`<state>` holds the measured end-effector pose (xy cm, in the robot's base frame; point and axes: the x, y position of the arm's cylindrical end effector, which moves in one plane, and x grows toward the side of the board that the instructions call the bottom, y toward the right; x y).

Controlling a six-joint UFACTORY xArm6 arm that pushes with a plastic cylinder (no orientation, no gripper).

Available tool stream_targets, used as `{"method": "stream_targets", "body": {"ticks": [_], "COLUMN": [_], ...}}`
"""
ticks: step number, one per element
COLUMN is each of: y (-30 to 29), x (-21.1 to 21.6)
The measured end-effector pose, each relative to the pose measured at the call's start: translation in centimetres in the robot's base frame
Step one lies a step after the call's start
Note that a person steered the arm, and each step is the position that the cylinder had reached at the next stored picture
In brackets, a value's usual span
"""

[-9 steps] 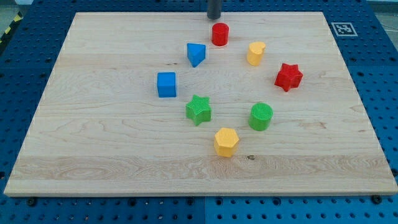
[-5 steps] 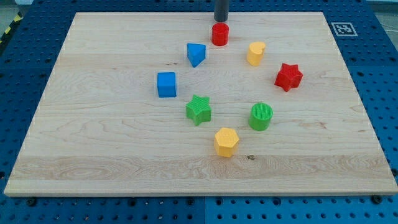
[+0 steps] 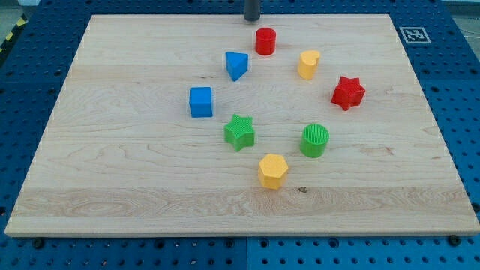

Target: Put the red circle in between the red star and the blue cube

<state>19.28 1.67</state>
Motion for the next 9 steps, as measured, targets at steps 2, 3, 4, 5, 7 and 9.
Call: {"method": "stream_targets", "body": {"ticks": [2, 3, 4, 5, 7, 9], "y": [0.0, 0.0, 0.0, 0.0, -1.6, -1.4], "x": [6.3, 8.3, 9.8, 10.3, 8.6, 4.6]}}
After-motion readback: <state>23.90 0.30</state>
